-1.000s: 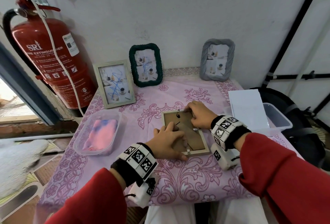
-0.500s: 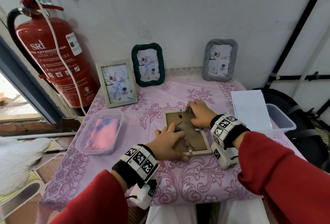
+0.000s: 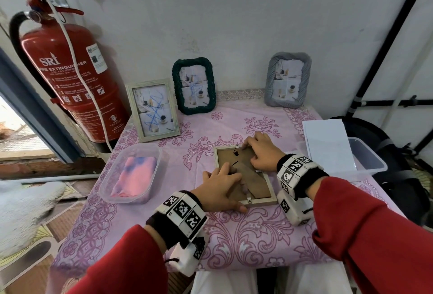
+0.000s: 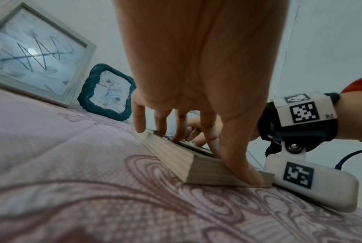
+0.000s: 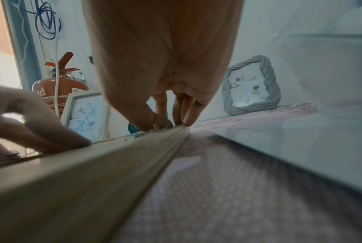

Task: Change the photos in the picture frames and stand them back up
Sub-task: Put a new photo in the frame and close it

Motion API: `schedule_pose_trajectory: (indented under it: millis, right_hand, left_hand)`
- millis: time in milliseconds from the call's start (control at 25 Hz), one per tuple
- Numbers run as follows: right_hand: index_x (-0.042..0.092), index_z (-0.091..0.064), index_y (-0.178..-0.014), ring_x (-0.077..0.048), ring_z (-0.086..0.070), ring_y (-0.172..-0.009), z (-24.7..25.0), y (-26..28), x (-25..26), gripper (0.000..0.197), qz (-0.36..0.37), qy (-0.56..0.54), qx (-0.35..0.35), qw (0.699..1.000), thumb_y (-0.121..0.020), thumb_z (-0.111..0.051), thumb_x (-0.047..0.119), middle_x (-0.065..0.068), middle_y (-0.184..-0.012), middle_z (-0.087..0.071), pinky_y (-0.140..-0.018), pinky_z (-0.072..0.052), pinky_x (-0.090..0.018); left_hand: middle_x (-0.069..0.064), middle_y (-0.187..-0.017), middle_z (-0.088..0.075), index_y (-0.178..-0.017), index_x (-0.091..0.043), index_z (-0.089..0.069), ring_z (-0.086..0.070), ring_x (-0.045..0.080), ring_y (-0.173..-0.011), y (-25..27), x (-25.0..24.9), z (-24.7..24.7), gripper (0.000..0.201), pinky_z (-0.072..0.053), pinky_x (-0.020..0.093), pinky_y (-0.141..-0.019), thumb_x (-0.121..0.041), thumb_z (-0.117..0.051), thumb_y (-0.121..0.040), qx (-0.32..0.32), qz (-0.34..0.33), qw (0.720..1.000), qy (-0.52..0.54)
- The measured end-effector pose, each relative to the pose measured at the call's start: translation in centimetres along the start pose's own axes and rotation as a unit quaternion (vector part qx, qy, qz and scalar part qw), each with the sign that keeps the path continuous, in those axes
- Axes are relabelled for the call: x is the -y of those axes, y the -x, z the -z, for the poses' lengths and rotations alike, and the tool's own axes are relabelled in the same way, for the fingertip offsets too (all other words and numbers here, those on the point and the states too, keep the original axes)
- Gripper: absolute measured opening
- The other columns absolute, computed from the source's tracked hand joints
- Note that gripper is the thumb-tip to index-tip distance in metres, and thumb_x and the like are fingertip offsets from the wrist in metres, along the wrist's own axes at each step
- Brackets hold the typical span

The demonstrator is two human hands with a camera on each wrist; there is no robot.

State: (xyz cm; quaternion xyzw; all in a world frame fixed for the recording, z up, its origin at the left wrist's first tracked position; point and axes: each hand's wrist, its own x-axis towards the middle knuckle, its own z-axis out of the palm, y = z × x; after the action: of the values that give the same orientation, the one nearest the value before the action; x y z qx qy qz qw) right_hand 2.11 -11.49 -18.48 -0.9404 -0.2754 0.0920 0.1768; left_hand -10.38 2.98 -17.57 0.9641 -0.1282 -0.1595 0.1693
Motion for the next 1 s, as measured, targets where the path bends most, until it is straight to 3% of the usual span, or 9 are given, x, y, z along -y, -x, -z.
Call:
schedule_pose_trajectory:
  millis: [280,480,560,680,800,880,1000]
  right_hand:
    - [0.018,-0.05,-0.124,-0.028,-0.032,-0.113,0.2,0.3,0.3,0.051,0.004,0.011,0.013,1.0,-0.078,-0.047,-0.002,-0.013,-0.116,-0.038,-0.096,-0.035,-0.034]
    - [0.011,-0.042,-0.134,-0.028,-0.033,-0.125,0.6,1.0,0.1,0.052,0.003,0.001,0.042,0.999,-0.084,-0.043,-0.005,-0.016,-0.13,-0.039,-0.103,-0.028,-0.029]
    - [0.006,-0.038,-0.138,-0.027,-0.035,-0.13,1.3,1.7,-0.1,0.052,0.016,-0.024,0.053,0.998,-0.088,-0.044,-0.005,-0.016,-0.137,-0.041,-0.105,-0.028,-0.026]
    - [0.005,-0.051,-0.13,-0.026,-0.045,-0.125,2.1,3.0,-0.1,0.044,0.042,-0.07,-0.002,0.997,-0.088,-0.046,-0.006,-0.015,-0.132,-0.05,-0.103,-0.034,-0.028]
    - [0.006,-0.064,-0.114,-0.017,-0.056,-0.105,2.1,4.5,0.3,0.031,0.067,-0.099,-0.024,0.993,-0.087,-0.051,-0.004,-0.011,-0.119,-0.06,-0.089,-0.044,-0.023]
    - [0.007,-0.066,-0.11,-0.012,-0.056,-0.094,1.7,5.0,0.7,0.028,0.072,-0.098,-0.005,0.993,-0.087,-0.053,-0.002,-0.009,-0.115,-0.063,-0.08,-0.043,-0.015]
    - [0.006,-0.067,-0.11,-0.007,-0.054,-0.095,1.1,5.1,0.9,0.027,0.066,-0.103,0.014,0.992,-0.087,-0.055,-0.001,-0.009,-0.115,-0.064,-0.074,-0.039,-0.005]
  left_hand:
    - [0.002,-0.125,-0.031,-0.116,-0.029,-0.05,-0.033,0.025,-0.121,0.0,0.1,0.0,0.049,-0.025,0.046,-0.103,-0.048,-0.07,-0.076,0.001,0.003,1.0,-0.004]
    - [0.0,-0.125,-0.034,-0.117,-0.027,-0.052,-0.035,0.02,-0.121,0.1,0.2,0.0,0.052,-0.024,0.044,-0.103,-0.044,-0.073,-0.073,-0.013,0.011,1.0,0.019]
    - [0.0,-0.125,-0.038,-0.118,-0.028,-0.052,-0.04,0.017,-0.119,0.3,0.8,0.4,0.051,-0.024,0.044,-0.106,-0.04,-0.074,-0.074,-0.027,0.012,0.996,0.08]
    - [0.002,-0.125,-0.044,-0.117,-0.024,-0.055,-0.045,0.017,-0.119,0.6,2.0,1.0,0.043,-0.028,0.045,-0.11,-0.029,-0.072,-0.078,-0.128,0.029,0.971,0.202]
    - [0.007,-0.124,-0.049,-0.117,-0.015,-0.055,-0.05,0.021,-0.114,0.4,3.1,0.9,0.039,-0.04,0.027,-0.096,-0.018,-0.069,-0.081,-0.249,0.087,0.935,0.238]
    - [0.009,-0.122,-0.052,-0.122,-0.01,-0.052,-0.053,0.02,-0.107,0.3,3.6,0.5,0.044,-0.042,0.023,-0.086,-0.021,-0.068,-0.082,-0.233,0.136,0.93,0.25]
    - [0.012,-0.122,-0.051,-0.126,-0.006,-0.053,-0.048,0.023,-0.115,0.2,3.8,-0.5,0.057,-0.041,0.031,-0.098,-0.037,-0.068,-0.081,-0.156,0.196,0.953,0.172]
